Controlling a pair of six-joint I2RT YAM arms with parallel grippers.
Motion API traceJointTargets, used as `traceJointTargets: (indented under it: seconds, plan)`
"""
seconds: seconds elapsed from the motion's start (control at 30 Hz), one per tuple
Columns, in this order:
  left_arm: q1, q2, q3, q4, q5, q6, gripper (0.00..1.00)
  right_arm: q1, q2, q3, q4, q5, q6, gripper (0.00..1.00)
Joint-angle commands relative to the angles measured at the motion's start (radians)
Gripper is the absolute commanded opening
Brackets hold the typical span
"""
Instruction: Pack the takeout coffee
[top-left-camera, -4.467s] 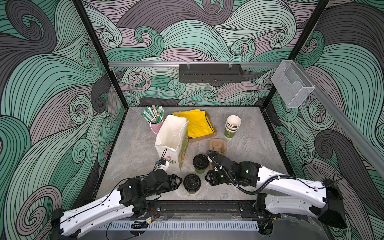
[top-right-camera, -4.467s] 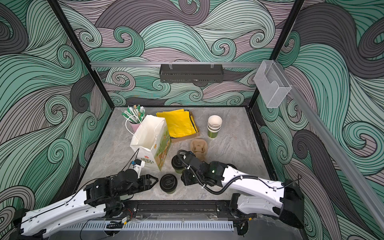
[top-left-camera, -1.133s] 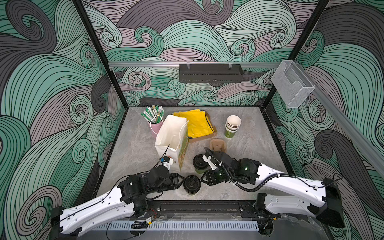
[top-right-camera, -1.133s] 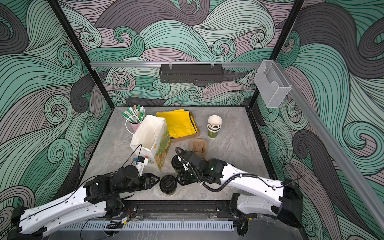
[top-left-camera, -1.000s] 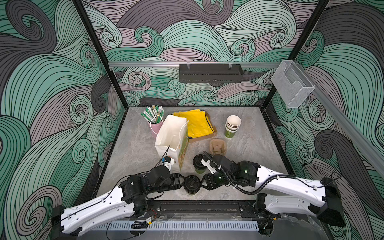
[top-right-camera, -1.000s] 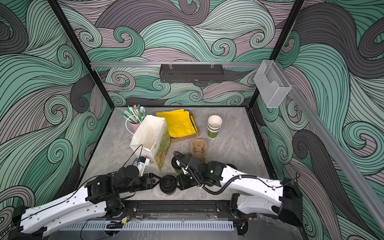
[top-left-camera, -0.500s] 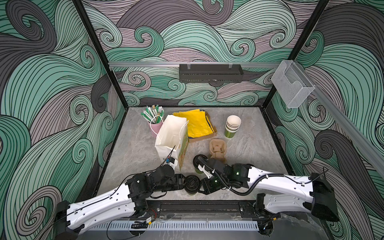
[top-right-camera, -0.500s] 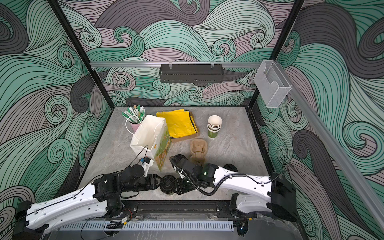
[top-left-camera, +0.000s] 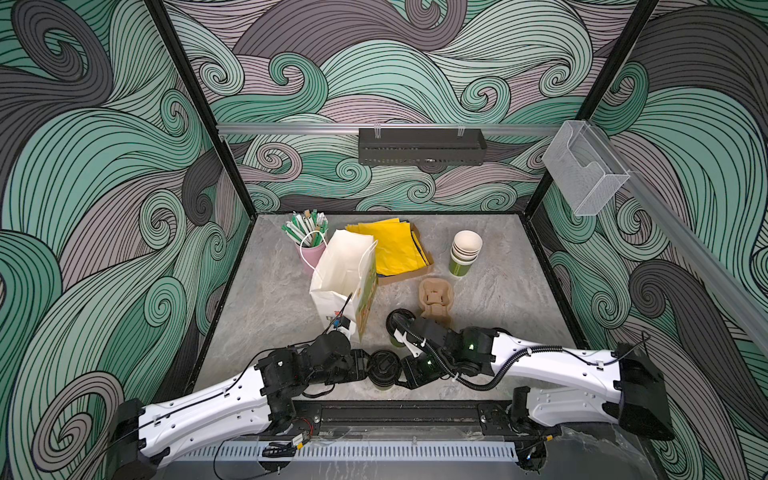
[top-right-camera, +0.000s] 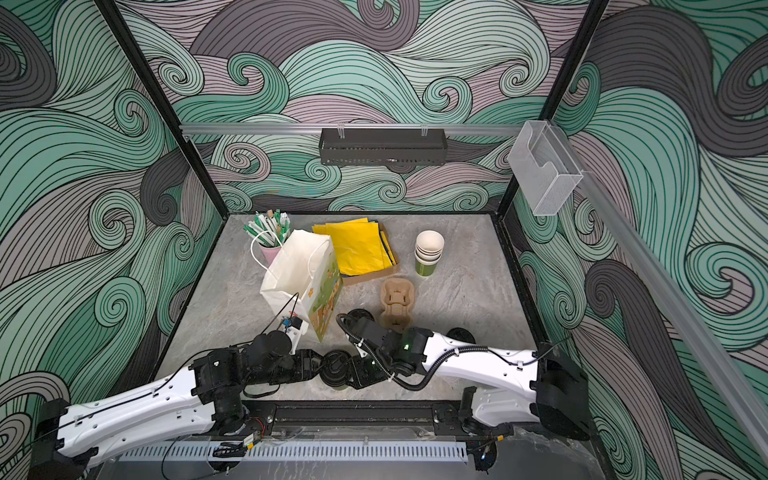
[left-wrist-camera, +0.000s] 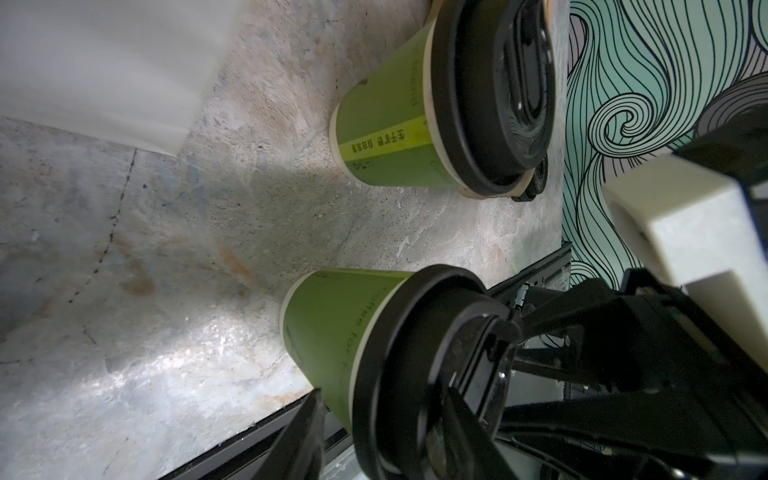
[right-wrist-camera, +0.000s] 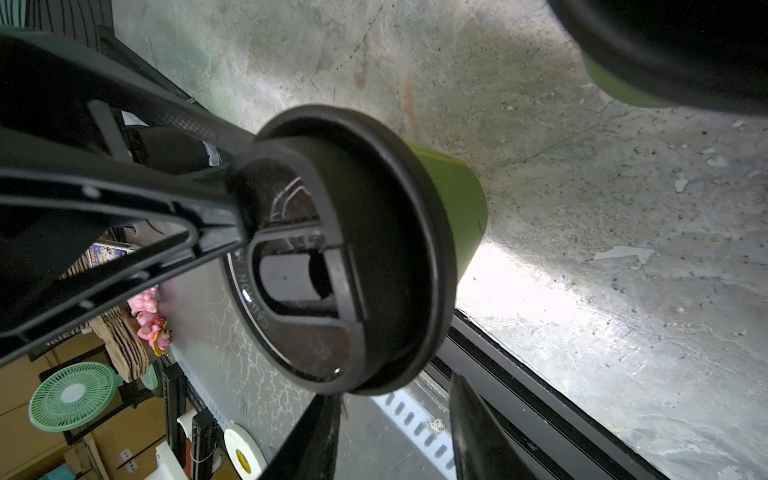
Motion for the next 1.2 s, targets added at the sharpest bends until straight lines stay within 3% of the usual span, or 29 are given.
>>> traceJointTargets:
  seconds: [0.0,0.33,0.53,0.63,0.73,1.17]
  plan:
    - [0.003,0.023,-0.014,-0.055,0.007,0.0,0.44,0.001,0.053,-0.019,-0.135,0.111,0.011,0.43]
    - [0.003,0.008,-0.015,-0.069,0.002,-0.003,0.42,0.006,0.084,-0.021,-0.183,0.133,0.011,0.42]
    - [0.003,0.006,-0.013,-0.075,0.002,-0.001,0.42,0.005,-0.094,0.042,-0.029,0.088,-0.01,0.47]
    - [0.003,0.004,-0.013,-0.074,0.0,0.001,0.42,0.009,-0.186,0.026,0.021,0.161,-0.029,0.47]
    - [0.003,0.003,-0.012,-0.07,0.003,0.004,0.42,-0.022,-0.201,0.014,-0.019,0.266,-0.015,0.42]
    - [0.003,0.009,-0.012,-0.059,0.019,0.005,0.41,-0.066,-0.009,0.058,0.036,0.197,0.017,0.21]
